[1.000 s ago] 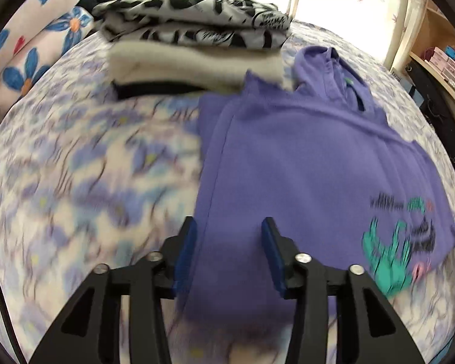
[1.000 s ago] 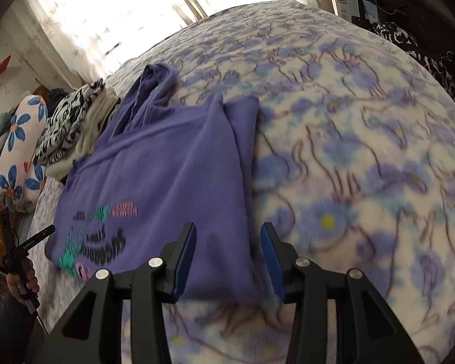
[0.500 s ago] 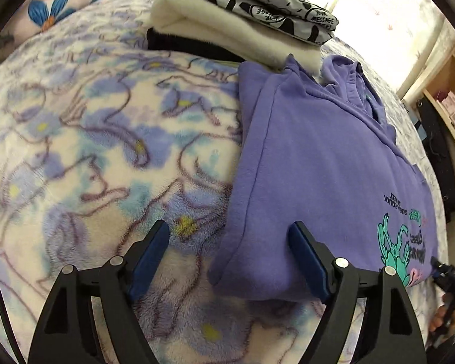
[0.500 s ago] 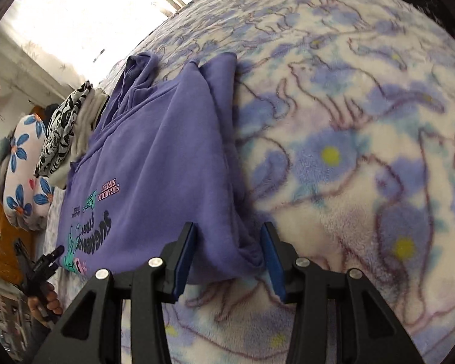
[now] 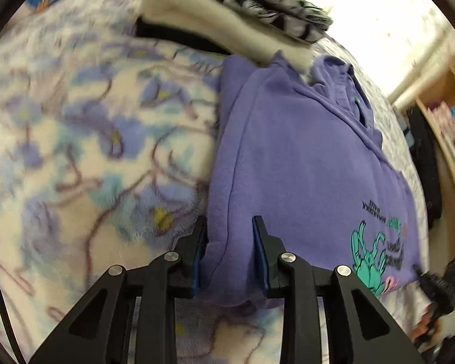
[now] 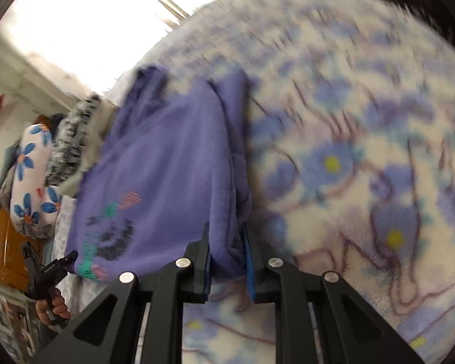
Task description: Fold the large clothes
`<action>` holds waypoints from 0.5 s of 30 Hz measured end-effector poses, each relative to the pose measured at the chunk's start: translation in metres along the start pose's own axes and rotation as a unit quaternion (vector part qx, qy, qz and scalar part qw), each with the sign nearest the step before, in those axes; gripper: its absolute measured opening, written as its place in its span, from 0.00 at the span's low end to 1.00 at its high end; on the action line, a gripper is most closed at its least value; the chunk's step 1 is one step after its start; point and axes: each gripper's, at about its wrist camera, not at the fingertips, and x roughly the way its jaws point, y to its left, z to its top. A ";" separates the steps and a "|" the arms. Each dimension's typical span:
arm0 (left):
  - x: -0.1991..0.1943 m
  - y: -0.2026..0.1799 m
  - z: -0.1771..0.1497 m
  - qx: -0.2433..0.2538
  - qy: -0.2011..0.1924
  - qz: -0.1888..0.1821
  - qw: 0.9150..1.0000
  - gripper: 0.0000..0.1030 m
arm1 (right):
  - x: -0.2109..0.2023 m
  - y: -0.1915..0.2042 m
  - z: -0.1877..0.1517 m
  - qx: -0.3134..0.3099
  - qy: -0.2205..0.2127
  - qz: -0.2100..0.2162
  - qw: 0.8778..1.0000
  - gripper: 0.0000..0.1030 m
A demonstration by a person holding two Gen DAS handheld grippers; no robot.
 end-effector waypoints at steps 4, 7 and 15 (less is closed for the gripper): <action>-0.015 -0.012 -0.006 0.024 -0.013 0.023 0.999 0.22 | -0.005 -0.003 -0.005 0.013 -0.015 0.010 1.000 0.16; -0.038 -0.023 -0.009 0.039 -0.025 0.027 0.999 0.21 | -0.027 0.015 -0.006 -0.014 -0.034 0.007 0.999 0.15; -0.090 -0.023 -0.040 0.049 0.003 0.030 0.998 0.21 | -0.074 0.032 -0.025 -0.042 -0.022 -0.003 0.999 0.15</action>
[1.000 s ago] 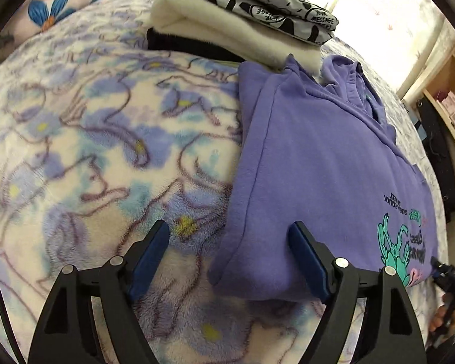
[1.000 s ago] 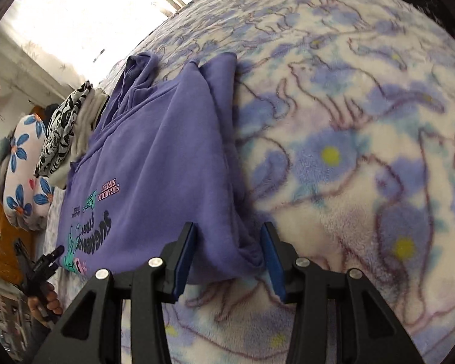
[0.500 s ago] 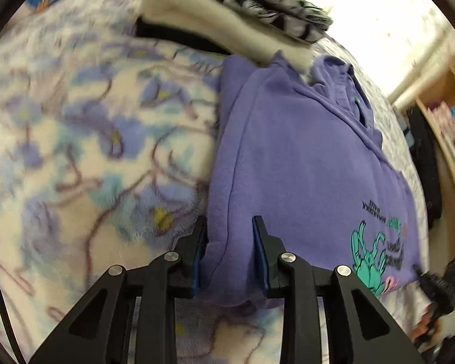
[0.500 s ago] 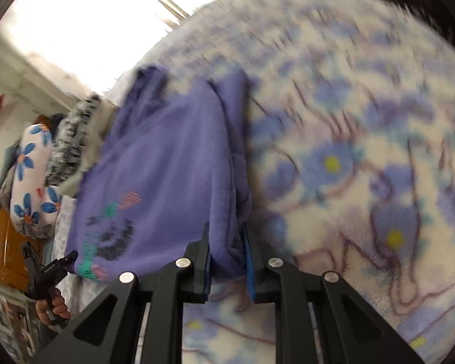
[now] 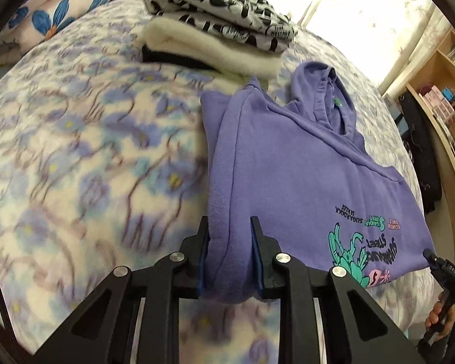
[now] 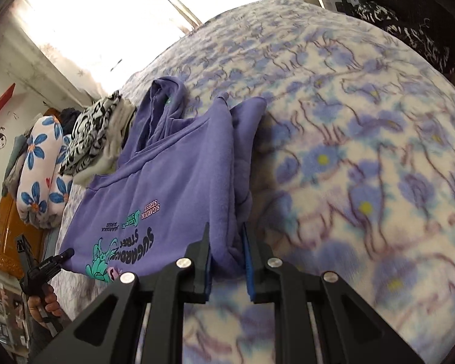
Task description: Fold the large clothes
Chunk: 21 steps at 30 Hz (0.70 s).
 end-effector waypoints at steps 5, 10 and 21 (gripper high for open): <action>0.003 0.011 -0.030 0.007 0.020 0.003 1.000 0.21 | -0.001 -0.010 -0.025 -0.011 0.024 -0.026 0.999 0.16; 0.012 0.018 -0.039 0.010 0.021 0.028 0.999 0.42 | 0.030 -0.024 -0.039 -0.030 0.063 -0.065 0.995 0.26; -0.003 -0.042 0.022 0.091 -0.096 0.093 0.987 0.48 | 0.018 0.071 0.009 -0.182 -0.047 -0.096 0.977 0.26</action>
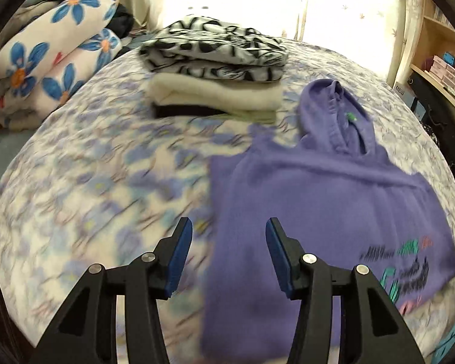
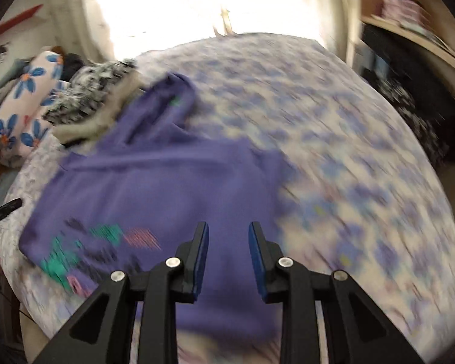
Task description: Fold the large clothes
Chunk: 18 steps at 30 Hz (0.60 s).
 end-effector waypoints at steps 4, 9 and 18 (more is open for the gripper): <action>0.043 -0.033 0.033 -0.011 -0.004 -0.043 0.999 0.47 | 0.053 0.046 0.035 -0.019 -0.008 0.035 0.999 0.26; 0.096 -0.052 0.070 -0.024 -0.016 -0.035 0.999 0.30 | 0.116 0.070 0.066 -0.016 -0.001 0.044 0.999 0.26; 0.154 0.004 0.076 -0.081 0.020 -0.042 0.996 0.04 | 0.155 -0.012 0.071 0.032 -0.005 -0.075 0.997 0.11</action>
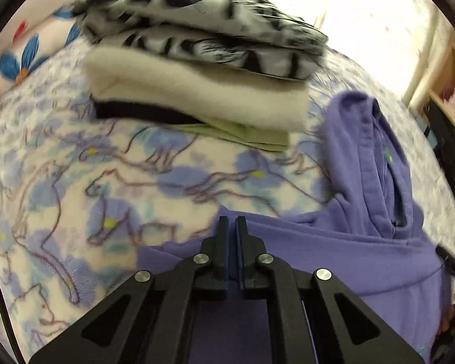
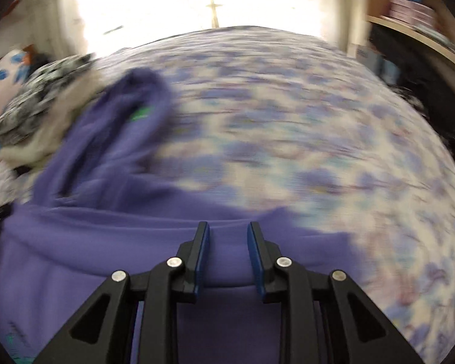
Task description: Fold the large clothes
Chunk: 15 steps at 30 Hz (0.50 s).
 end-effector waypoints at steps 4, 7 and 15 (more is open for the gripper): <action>0.006 0.021 0.003 -0.028 0.001 0.026 0.999 0.05 | 0.000 -0.036 -0.004 0.030 0.001 0.016 0.999 0.00; 0.013 0.034 0.002 -0.057 0.015 0.012 0.998 0.05 | -0.003 -0.032 -0.006 0.017 -0.004 0.005 1.000 0.00; 0.016 0.031 0.005 -0.049 0.015 0.017 0.999 0.05 | -0.002 -0.031 -0.005 0.020 -0.002 0.010 1.000 0.00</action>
